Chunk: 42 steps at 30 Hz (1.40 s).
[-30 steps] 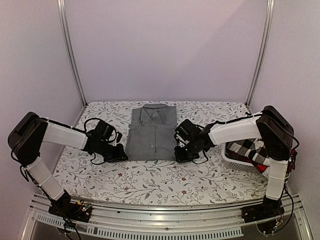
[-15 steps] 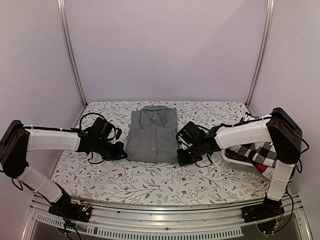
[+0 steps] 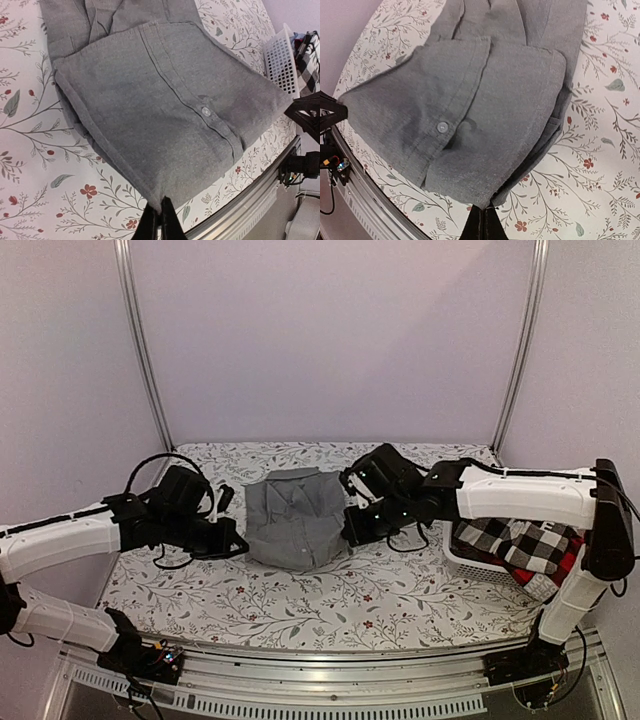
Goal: Fold and stack the long sleeve shirts
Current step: Pick up the 2/3-rectangle-folded shirt from the center of the board, then fold the 2/3-rectangle-folded shirt at the center of the board, then move the square-folded shirt to the center of the board.
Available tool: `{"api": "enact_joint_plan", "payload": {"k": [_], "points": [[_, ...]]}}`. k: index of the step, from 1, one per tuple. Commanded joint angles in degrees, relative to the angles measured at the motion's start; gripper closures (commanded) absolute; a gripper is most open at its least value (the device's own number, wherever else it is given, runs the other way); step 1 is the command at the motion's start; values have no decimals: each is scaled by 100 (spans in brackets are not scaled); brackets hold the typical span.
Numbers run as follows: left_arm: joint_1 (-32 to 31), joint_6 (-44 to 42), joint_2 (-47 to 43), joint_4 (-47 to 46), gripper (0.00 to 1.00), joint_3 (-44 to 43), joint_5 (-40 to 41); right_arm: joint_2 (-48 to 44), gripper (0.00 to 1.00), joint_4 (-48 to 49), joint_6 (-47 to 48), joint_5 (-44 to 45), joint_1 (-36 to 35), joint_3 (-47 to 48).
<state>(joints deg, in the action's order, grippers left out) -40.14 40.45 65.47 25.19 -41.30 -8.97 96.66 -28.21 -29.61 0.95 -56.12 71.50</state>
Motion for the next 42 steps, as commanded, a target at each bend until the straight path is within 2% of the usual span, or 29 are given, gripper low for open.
{"api": "enact_joint_plan", "payload": {"k": [1, 6, 12, 16, 20, 24, 31, 36, 42], "points": [[622, -462, 429, -27, 100, -644, -253, 304, 100, -173, 205, -214, 345, 1128], [1579, -1090, 1891, -374, 100, -1666, -578, 1395, 100, 0, 511, -280, 989, 2601], [2407, -1145, 3964, -1188, 100, -2951, -879, 3446, 100, 431, 569, -544, 1619, 4165], [2490, -1175, 5298, -1093, 100, -3906, -1016, 4428, 100, 548, 490, -738, 1864, 4991], [2434, -1087, 5768, -1184, 100, -4100, -1182, 4766, 100, 678, 456, -937, 1903, 4868], [2203, -956, 5349, -1412, 100, -3541, -1169, 4389, 100, 1189, 358, -1211, 1857, 3642], [1606, -311, 3981, -2000, 100, -1715, -960, 3275, 100, 1641, 218, -1195, 1529, 1720], [961, 21, 2762, -1896, 100, -809, -502, 2119, 100, 1656, 110, -820, 1100, 660], [447, 278, 1576, -1300, 100, -494, -68, 661, 100, 1503, -18, -369, 734, -130]]}}
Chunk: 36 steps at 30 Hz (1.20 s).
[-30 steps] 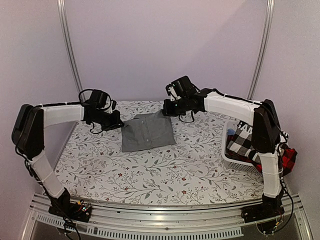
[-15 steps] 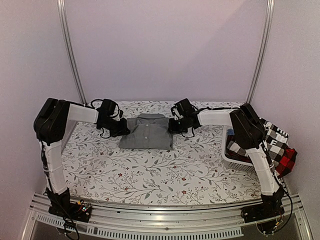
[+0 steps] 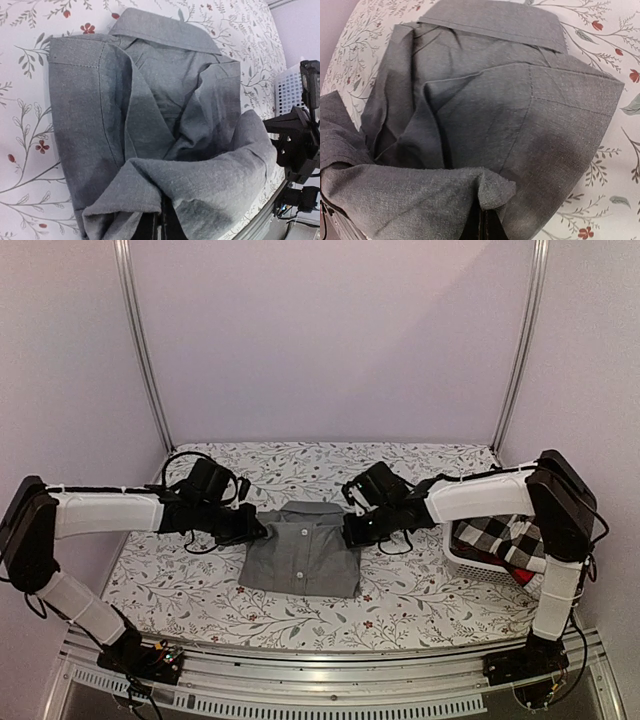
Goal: Fold and stack the long sleeve shirts
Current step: Move the square-folded shirt to the center of the board.
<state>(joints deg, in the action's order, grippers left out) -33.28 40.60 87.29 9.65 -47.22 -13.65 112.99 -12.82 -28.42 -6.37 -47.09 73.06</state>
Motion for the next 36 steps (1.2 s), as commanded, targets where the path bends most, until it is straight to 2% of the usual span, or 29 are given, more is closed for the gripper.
{"api": "enact_joint_plan", "payload": {"k": [1, 10, 21, 25, 30, 36], "points": [[-288, 284, -735, 349, 100, 109, 433, -1106, 100, -88, -145, 418, -209, -329], [-370, 195, -1385, 928, 100, -106, 584, -2029, 100, -481, -107, 832, -391, -287], [-276, -220, -912, 1122, 100, -990, 664, -1953, 100, -698, 52, 1117, -393, 219], [-54, -431, -763, 1162, 100, -1274, 540, -1826, 100, -800, 188, 1275, -351, 532], [420, -866, -35, 1015, 100, -1878, 42, -1424, 100, -821, 338, 1148, 117, 970], [1053, -1264, 1668, 666, 100, -3123, -496, -286, 100, -552, 531, 836, 836, 1693]]}}
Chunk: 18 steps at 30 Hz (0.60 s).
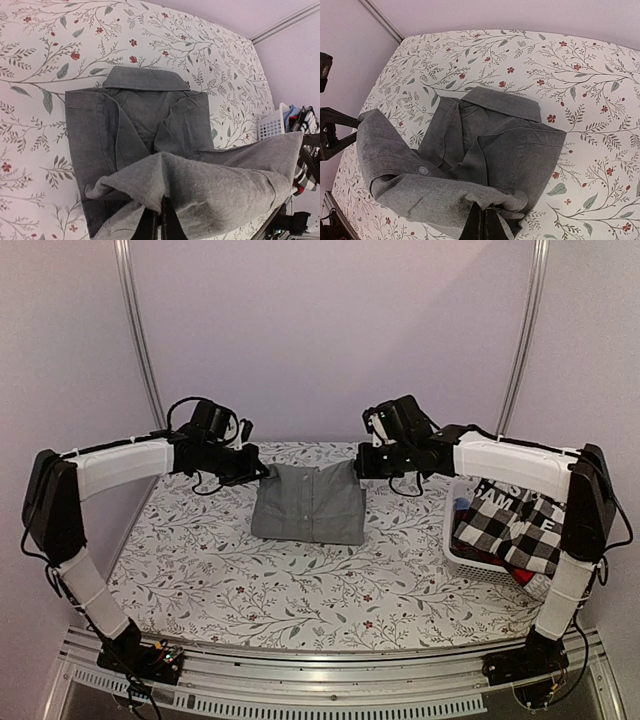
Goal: Fold and stack the long sleeve shirts
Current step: Move the square-folded shirt to the center of the board.
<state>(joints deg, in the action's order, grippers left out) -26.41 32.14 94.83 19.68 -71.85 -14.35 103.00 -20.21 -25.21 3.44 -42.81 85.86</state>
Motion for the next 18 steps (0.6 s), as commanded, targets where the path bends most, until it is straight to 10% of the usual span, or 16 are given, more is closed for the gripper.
{"api": "enact_joint_plan", "payload": {"k": [1, 10, 18], "points": [[440, -470, 1349, -382, 100, -897, -487, 904, 100, 221, 237, -214, 498, 560], [683, -423, 3374, -647, 100, -2354, -822, 2694, 100, 283, 328, -750, 968, 1682], [626, -17, 2956, -1247, 100, -1389, -835, 2865, 100, 421, 303, -985, 976, 1301]]}}
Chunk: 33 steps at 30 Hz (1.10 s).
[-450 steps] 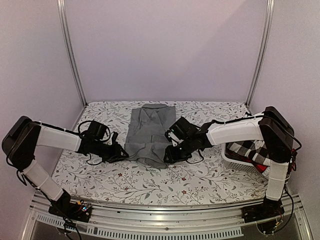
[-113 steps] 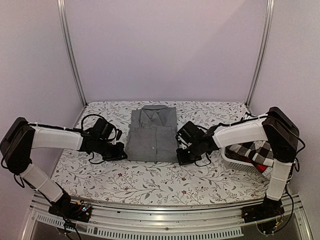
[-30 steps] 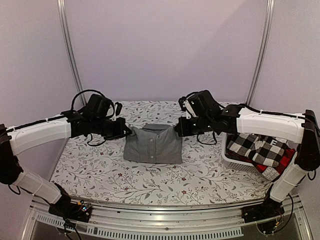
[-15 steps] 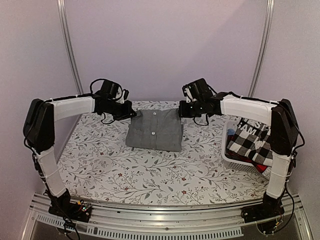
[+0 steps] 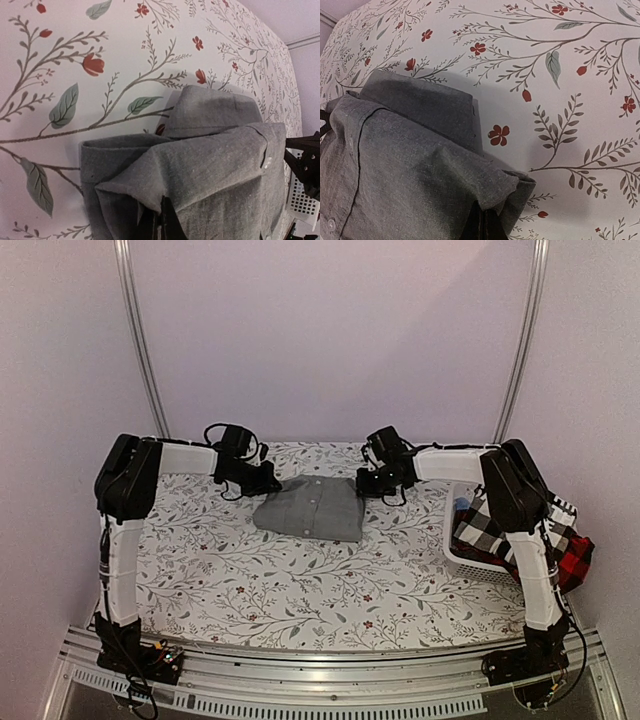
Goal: Fold and stack the long sleeve shirts
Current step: Move the square-folded shirt to the center of the board.
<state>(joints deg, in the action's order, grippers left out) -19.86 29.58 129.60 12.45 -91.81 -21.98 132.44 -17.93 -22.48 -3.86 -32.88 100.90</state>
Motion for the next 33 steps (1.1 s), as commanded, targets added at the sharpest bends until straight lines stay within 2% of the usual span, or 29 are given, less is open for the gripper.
{"api": "enact_joint_plan", "payload": {"k": [1, 7, 12, 20, 30, 32, 33], "points": [[-55, 331, -689, -656, 100, 991, -29, -175, 100, 233, 13, -278, -24, -339], [-226, 882, -1797, -1406, 100, 2532, 265, -707, 100, 171, -13, -321, -170, -985], [-279, 838, -2387, -1411, 100, 2911, 633, -1163, 100, 126, -19, -85, -209, -1250], [-120, 374, -2077, -993, 100, 2192, 750, -1227, 100, 111, 77, 209, -86, -928], [233, 17, -425, -671, 100, 553, 503, -233, 100, 114, 429, 5, 267, 307], [283, -16, -201, -529, 94, 204, 437, -5, 96, 9, 494, -31, 303, 552], [297, -54, -146, -457, 86, 54, 443, 134, 91, -34, 506, -76, 318, 655]]}}
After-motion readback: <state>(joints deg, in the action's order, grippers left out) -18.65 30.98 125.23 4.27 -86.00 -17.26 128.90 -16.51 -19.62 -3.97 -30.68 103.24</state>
